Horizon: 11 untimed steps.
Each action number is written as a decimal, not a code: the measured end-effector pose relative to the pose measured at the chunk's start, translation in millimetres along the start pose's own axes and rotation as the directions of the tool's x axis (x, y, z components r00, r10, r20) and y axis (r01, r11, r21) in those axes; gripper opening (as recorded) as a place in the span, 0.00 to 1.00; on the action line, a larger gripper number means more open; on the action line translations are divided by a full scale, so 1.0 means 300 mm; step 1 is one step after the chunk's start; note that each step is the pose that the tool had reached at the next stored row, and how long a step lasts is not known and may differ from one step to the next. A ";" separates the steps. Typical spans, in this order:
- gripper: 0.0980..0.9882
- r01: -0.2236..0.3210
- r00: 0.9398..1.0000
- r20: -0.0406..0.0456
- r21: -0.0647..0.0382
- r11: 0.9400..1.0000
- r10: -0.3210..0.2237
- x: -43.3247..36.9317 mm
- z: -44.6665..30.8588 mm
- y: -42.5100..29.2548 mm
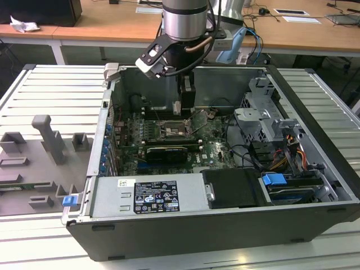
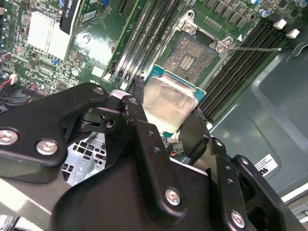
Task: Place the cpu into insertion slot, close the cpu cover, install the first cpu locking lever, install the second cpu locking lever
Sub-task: 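Place the cpu into insertion slot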
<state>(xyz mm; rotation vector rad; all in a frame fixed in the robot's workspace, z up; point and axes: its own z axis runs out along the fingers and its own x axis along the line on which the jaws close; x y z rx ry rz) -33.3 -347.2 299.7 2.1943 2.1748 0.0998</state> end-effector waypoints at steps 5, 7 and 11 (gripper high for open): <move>0.50 0.000 1.000 0.000 0.001 1.000 0.000 0.000 0.011 -0.001; 0.50 0.000 1.000 0.000 0.001 1.000 0.000 0.000 0.017 -0.001; 0.50 0.000 1.000 0.000 0.001 1.000 0.000 0.000 0.025 -0.002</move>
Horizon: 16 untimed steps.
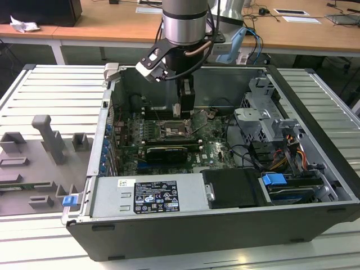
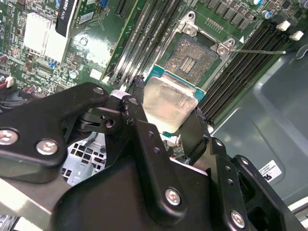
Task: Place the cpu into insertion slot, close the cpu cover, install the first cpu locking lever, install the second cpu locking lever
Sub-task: 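Place the cpu into insertion slot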
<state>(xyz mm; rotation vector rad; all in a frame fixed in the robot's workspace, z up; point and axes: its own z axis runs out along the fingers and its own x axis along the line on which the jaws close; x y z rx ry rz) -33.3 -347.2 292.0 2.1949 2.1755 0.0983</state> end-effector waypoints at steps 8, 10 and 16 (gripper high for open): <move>0.50 0.000 1.000 0.000 0.001 1.000 0.000 0.000 0.021 -0.002; 0.50 0.000 1.000 0.000 0.001 1.000 0.000 0.000 0.026 -0.002; 0.50 0.000 1.000 0.000 0.002 1.000 0.000 0.005 0.047 -0.004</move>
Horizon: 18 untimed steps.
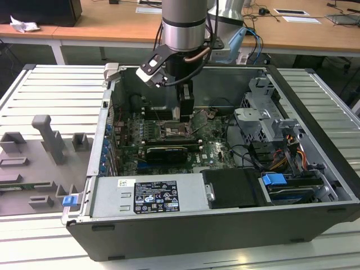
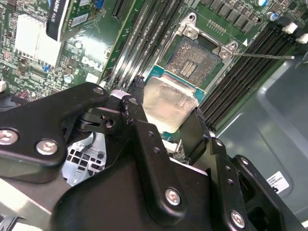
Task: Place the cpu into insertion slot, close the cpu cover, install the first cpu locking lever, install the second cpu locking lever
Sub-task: 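Place the cpu into insertion slot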
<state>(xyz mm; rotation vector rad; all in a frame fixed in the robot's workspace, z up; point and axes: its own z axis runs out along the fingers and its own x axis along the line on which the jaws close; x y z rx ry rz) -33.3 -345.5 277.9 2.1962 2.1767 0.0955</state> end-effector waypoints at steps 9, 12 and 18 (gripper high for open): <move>0.50 0.002 1.000 0.000 0.000 1.000 -0.002 0.022 0.074 -0.012; 0.50 0.002 1.000 0.000 0.000 1.000 -0.002 0.022 0.095 -0.016; 0.50 0.003 1.000 0.000 0.000 1.000 -0.003 0.029 0.136 -0.037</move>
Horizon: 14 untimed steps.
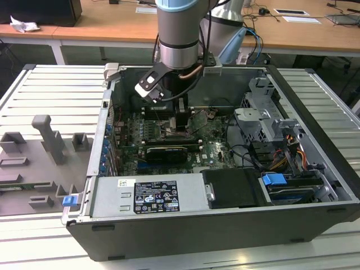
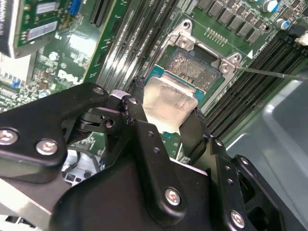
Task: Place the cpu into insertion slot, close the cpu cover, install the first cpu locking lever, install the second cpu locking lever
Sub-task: 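Place the cpu into insertion slot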
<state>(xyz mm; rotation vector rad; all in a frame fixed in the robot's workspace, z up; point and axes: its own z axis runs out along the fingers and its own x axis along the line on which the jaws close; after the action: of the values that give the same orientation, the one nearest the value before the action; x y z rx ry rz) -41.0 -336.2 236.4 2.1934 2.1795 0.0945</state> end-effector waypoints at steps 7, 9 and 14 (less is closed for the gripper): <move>0.50 0.000 1.000 0.000 0.000 1.000 0.000 0.028 0.037 -0.016; 0.50 0.000 1.000 0.000 0.000 1.000 0.000 0.031 0.047 -0.022; 0.50 0.001 1.000 0.000 0.000 1.000 -0.001 0.055 0.081 -0.028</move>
<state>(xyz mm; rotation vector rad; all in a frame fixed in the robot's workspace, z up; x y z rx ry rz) -47.3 -319.6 211.8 2.1928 2.1804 0.0945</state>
